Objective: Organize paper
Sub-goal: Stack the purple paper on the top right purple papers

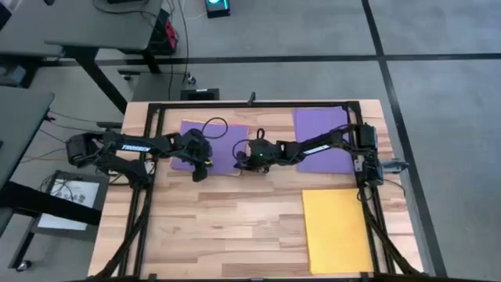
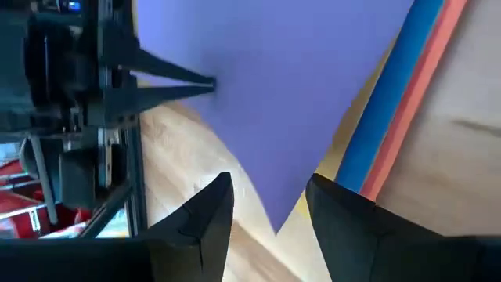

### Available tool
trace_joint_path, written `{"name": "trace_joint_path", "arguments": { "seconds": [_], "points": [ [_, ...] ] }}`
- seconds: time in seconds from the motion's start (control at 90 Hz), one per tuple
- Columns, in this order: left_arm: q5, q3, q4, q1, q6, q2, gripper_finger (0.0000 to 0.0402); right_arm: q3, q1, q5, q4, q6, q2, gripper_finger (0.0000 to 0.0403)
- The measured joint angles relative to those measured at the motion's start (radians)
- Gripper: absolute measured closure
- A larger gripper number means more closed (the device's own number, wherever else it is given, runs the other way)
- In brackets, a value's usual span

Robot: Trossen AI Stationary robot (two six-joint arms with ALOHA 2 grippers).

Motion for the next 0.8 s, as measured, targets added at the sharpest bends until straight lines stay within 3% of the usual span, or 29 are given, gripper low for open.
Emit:
{"name": "trace_joint_path", "arguments": {
  "seconds": [0.333, 0.8],
  "points": [
    [-0.001, 0.000, 0.012, -0.013, 0.034, 0.002, 0.0400, 0.000, -0.004, 0.041, 0.045, 0.022, 0.033, 0.0249],
    [0.006, 0.037, 0.085, -0.033, 0.022, 0.130, 0.0400, 0.102, -0.006, 0.043, 0.089, 0.021, 0.127, 0.0249]
  ]
}}
